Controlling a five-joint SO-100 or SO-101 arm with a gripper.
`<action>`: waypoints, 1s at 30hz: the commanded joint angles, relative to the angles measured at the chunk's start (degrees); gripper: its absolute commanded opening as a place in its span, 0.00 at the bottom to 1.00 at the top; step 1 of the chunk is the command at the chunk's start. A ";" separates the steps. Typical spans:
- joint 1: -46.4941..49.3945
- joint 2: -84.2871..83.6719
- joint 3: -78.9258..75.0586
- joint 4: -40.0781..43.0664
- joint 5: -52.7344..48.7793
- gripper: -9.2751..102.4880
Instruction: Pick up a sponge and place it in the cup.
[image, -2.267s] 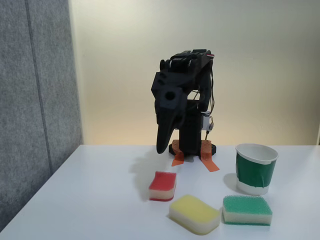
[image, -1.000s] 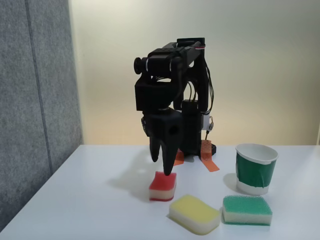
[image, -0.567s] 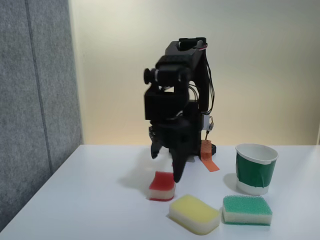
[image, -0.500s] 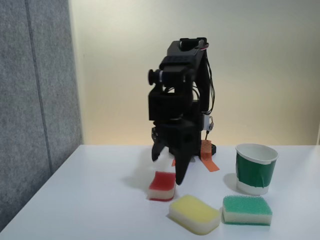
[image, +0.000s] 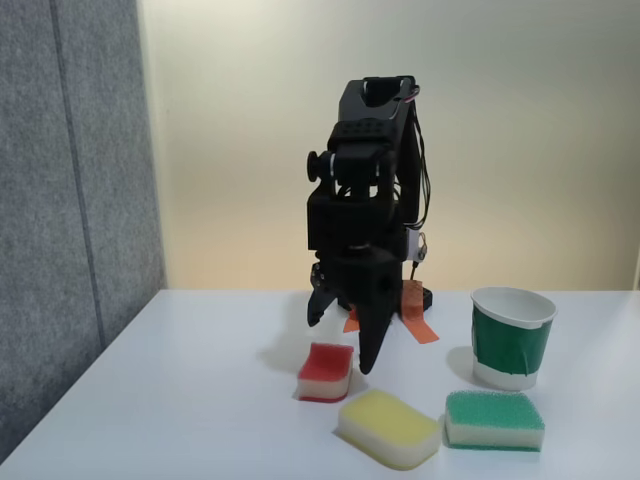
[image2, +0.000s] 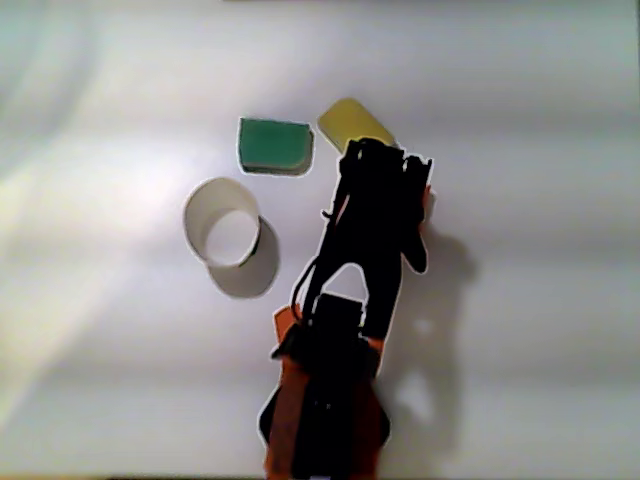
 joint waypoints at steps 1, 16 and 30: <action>1.14 -3.78 -8.53 2.99 -1.14 0.49; 2.81 -11.25 -18.72 5.80 -4.13 0.46; 2.37 -7.73 -9.58 -0.62 -3.16 0.47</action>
